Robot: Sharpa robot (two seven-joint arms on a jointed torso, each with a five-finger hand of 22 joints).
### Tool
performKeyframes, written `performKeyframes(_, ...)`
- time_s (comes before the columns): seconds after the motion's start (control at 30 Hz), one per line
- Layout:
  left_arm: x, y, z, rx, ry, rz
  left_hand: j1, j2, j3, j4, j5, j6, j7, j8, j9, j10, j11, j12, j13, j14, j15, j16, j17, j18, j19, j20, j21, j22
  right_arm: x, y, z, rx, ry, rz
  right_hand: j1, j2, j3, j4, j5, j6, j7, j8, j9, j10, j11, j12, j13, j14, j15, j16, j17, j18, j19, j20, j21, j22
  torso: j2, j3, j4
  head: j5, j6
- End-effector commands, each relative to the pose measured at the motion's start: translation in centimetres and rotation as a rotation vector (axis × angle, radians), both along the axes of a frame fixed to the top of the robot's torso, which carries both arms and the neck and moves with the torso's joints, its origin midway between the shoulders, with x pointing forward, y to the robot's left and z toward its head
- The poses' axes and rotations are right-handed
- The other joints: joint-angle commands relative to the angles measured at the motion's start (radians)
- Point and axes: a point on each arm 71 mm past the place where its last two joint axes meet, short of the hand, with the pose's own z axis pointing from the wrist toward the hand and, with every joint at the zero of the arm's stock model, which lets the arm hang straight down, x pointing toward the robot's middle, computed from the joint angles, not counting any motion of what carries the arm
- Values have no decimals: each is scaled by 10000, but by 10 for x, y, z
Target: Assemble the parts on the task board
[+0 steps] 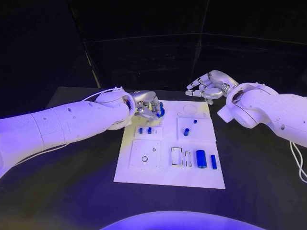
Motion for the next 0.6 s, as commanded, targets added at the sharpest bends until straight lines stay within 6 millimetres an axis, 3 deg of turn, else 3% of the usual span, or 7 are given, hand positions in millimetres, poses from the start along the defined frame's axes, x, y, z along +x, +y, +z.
performKeyframes(0.03, -1, 7, 2, -55, 38, 143, -11, -47, 54, 28, -64, 40, 28, -70, -2, 66, 21, -62, -8, 169, -71, 32, 8, -58, 36, -20, 51, 9, 0, 0, 1, 44, -41, 61, 22, 106, -51, 21, 41, -85, 8, 57, -11, 14, 18, -6, 11, 267, -71, -37, 14, 183, -54, -21, -65, 5, 11, -2, -14, 1, 14)
performKeyframes(0.33, -2, 30, 0, 292, 378, 492, -107, -152, 41, 35, -67, 85, 31, -114, -18, 134, 32, -126, -32, 166, -60, 29, -21, -66, 41, -14, 78, 42, 0, -1, 1, 36, -35, 45, 22, 106, -51, 21, 41, -85, 8, 57, -11, 14, 18, -6, 11, 267, -71, -37, 14, 183, -54, -21, -65, 5, 8, 1, -9, 21, 5)
performKeyframes(0.6, 0, 37, -2, 425, 477, 644, -138, -180, 33, 42, -66, 90, 31, -131, -24, 148, 33, -146, -39, 165, -58, 27, -31, -66, 40, -13, 75, 43, 1, -1, 1, 34, -31, 51, 43, 132, -51, 26, 50, -85, 7, 74, -10, 31, 16, 16, 24, 272, -73, -36, 25, 182, -48, -23, -70, 3, 10, 7, -30, 63, 1)
